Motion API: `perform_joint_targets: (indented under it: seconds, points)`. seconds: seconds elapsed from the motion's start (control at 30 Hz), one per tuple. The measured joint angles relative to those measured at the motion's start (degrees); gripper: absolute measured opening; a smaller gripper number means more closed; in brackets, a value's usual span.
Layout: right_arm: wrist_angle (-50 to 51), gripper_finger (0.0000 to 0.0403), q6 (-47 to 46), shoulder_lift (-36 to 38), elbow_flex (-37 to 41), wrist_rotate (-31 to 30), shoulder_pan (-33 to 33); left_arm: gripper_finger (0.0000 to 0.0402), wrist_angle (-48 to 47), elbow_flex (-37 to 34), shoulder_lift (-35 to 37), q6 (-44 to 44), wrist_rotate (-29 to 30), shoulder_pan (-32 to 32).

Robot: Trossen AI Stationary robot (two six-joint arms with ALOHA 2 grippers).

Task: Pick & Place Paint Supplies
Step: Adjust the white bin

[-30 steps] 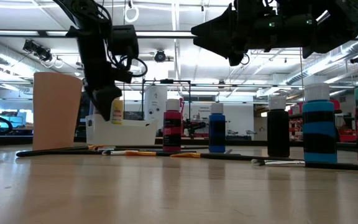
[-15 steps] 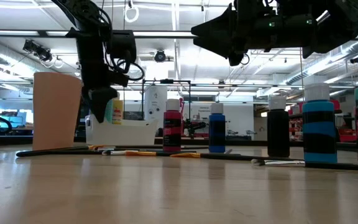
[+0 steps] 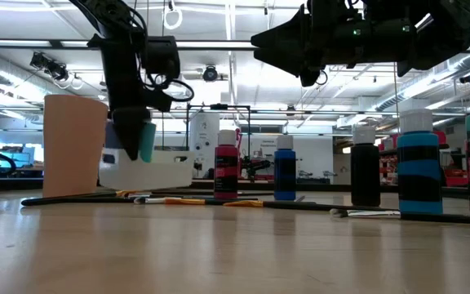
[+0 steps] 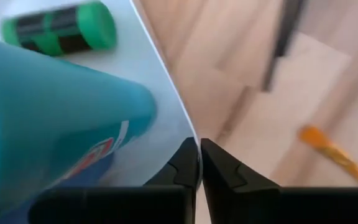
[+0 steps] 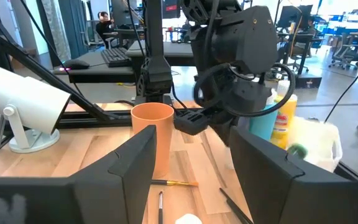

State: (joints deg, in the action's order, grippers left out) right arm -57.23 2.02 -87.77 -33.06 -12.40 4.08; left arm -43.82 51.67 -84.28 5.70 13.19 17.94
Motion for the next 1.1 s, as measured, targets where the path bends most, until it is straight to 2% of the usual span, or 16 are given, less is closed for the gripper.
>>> perform_joint_targets:
  seconds: [0.33, 0.73, 0.93, 1.03, 1.1]
  points:
    - [0.0, 0.0205, 0.0, 0.0, 0.0, 0.0, 0.0, 0.0014, 1.1, 3.6, -0.3, 2.6, -6.3, -6.2]
    - [0.4, 0.0205, -1.0, 0.0, 0.0, 0.0, 0.0, 0.002, 1.2, 3.6, -0.3, 5.1, -5.5, -14.7]
    - [0.3, 0.0205, -1.0, 0.0, 0.0, 0.0, 0.1, 0.004, 1.5, 3.6, -0.1, 4.6, -2.3, -15.8]
    - [0.3, 0.0205, -1.1, 0.0, 0.0, 0.0, 0.1, 0.0036, 1.4, 3.7, -0.1, 4.7, 2.7, -15.5]
    - [0.3, 0.0205, -1.1, 0.0, 0.0, 0.0, 0.1, 0.0025, 1.3, 3.7, -0.1, 4.2, 3.5, -14.5]
